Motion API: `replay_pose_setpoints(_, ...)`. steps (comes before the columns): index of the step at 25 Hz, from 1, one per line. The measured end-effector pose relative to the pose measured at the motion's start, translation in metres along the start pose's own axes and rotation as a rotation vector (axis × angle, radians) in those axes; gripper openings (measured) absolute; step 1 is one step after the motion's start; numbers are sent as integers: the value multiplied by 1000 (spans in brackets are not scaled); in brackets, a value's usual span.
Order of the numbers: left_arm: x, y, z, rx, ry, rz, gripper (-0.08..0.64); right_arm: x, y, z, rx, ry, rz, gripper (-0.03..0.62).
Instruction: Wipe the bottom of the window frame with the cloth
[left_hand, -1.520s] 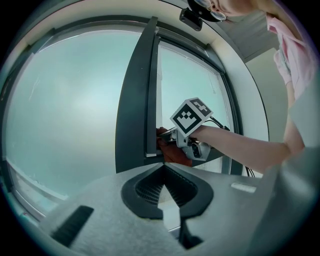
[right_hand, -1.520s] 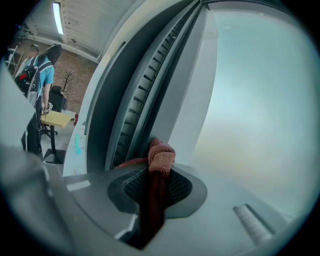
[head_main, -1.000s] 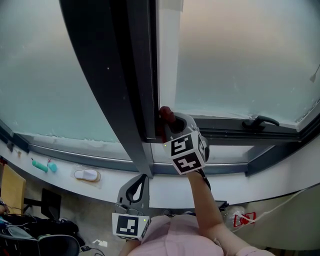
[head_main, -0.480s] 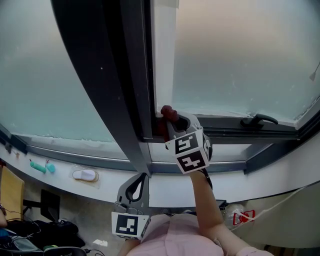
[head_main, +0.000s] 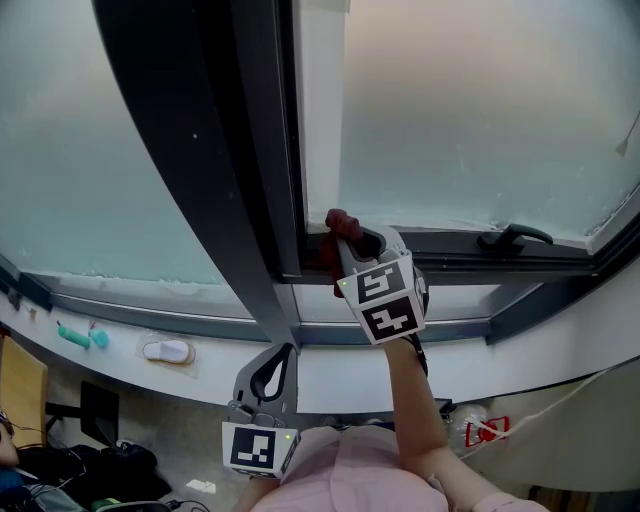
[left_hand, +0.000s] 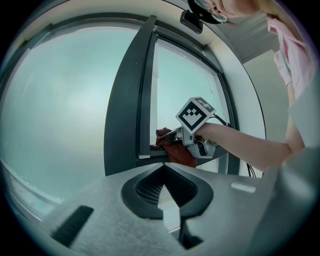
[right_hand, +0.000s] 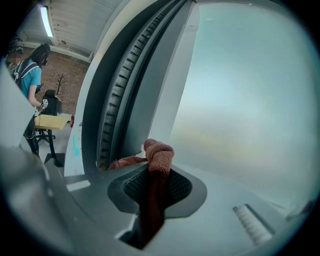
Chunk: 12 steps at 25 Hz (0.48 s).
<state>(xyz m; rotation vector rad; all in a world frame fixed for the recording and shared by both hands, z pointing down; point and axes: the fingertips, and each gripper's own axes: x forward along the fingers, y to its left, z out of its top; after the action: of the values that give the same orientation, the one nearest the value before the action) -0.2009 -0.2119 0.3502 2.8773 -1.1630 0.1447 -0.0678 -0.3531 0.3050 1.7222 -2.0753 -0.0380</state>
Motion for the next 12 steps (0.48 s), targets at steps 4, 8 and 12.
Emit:
replay_pose_setpoints(4, 4, -4, 6, -16, -32, -5, -5, -3, -6, -3, 18, 3, -1, 61)
replay_pose_setpoints(8, 5, -9, 2, -2, -12, -19, -5, -4, -7, -4, 15, 0, -3, 61)
replay_pose_setpoints(12, 3, -13, -2, 7, 11, -19, -5, -6, -11, -6, 21, 1, -3, 61)
